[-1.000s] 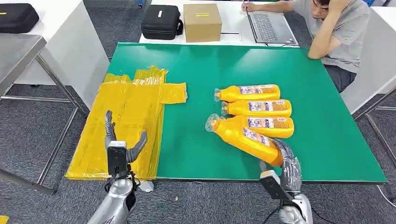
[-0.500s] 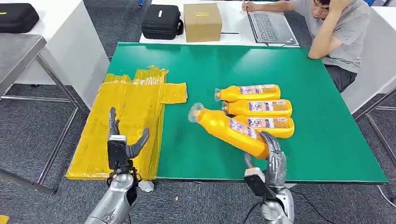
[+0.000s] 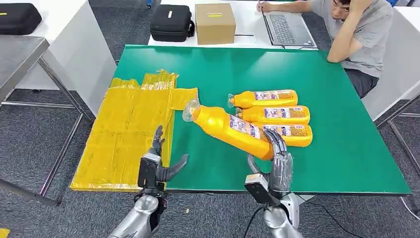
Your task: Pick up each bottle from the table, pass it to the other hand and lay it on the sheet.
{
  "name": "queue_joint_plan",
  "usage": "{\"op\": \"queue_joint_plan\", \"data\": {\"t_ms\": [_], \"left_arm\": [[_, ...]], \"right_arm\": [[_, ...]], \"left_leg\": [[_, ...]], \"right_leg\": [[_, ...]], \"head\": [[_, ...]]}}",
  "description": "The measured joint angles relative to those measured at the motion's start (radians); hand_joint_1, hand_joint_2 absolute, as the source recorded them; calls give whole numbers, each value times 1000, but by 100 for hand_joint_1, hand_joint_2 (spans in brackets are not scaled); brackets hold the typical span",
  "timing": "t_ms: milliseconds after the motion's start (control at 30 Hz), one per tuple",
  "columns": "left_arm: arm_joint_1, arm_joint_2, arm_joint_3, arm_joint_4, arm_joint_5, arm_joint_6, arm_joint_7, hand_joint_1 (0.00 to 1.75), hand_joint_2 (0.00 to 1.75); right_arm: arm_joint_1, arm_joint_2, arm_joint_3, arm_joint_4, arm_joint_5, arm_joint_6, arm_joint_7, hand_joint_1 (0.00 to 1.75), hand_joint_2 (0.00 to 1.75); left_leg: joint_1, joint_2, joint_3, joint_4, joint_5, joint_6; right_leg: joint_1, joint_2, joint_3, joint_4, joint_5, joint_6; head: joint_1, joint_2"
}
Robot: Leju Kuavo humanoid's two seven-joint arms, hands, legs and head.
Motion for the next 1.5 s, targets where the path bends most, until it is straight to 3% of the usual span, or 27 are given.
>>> {"op": "queue_joint_plan", "data": {"t_ms": [367, 733, 967, 1200, 1500], "left_arm": [[-13, -12, -28, 19, 65, -24, 1, 0, 175], [-22, -14, -38, 9, 231, -234, 121, 0, 175], [-33, -15, -54, -2, 264, -269, 151, 0, 175], [-47, -22, -74, -30, 278, -267, 149, 0, 175], [-58, -37, -78, -92, 301, -138, 93, 0, 175]], "right_arm": [[2, 31, 0, 0, 38, 0, 0, 175, 175], [7, 63, 14, 0, 61, 0, 0, 175, 175], [6, 65, 17, -1, 57, 0, 0, 175, 175], [6, 65, 17, 0, 63, 0, 0, 175, 175], [6, 65, 16, 9, 46, 0, 0, 175, 175]], "left_leg": [[0, 0, 0, 0, 0, 0], [0, 0, 0, 0, 0, 0], [0, 0, 0, 0, 0, 0], [0, 0, 0, 0, 0, 0], [0, 0, 0, 0, 0, 0]], "right_leg": [[0, 0, 0, 0, 0, 0], [0, 0, 0, 0, 0, 0], [0, 0, 0, 0, 0, 0], [0, 0, 0, 0, 0, 0], [0, 0, 0, 0, 0, 0]], "head": [[0, 0], [0, 0], [0, 0], [0, 0], [0, 0]]}}
